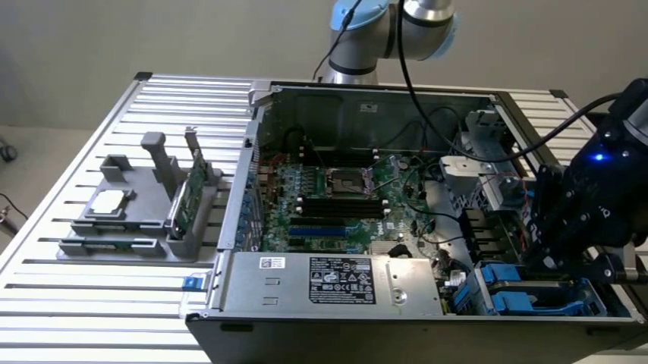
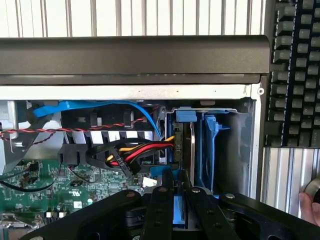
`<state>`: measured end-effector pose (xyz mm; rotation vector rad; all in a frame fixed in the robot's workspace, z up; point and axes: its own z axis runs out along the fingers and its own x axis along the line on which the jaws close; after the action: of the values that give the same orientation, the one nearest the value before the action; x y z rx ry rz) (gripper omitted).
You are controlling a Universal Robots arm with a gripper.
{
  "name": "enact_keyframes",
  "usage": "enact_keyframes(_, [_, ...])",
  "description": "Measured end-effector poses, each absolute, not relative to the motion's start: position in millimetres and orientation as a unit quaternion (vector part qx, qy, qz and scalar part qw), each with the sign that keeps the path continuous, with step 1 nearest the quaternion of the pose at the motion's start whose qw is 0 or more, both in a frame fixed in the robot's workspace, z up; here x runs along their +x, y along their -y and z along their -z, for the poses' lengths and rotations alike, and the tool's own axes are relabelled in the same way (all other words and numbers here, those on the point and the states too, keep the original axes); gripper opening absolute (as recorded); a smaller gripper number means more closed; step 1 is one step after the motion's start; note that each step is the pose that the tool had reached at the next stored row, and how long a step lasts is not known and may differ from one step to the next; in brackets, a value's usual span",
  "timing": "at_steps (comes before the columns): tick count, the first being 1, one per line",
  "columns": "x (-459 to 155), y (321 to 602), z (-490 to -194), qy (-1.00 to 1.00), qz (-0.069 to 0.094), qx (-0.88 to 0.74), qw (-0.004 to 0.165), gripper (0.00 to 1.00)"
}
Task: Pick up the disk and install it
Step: 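Insert the second disk wire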
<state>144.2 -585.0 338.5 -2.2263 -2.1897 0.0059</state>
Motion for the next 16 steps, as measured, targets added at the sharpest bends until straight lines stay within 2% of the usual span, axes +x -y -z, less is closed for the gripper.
enact_keyframes(16, [144.5, 588.8, -335.7, 0.703, 0.000, -0.711, 0.012, 0.16])
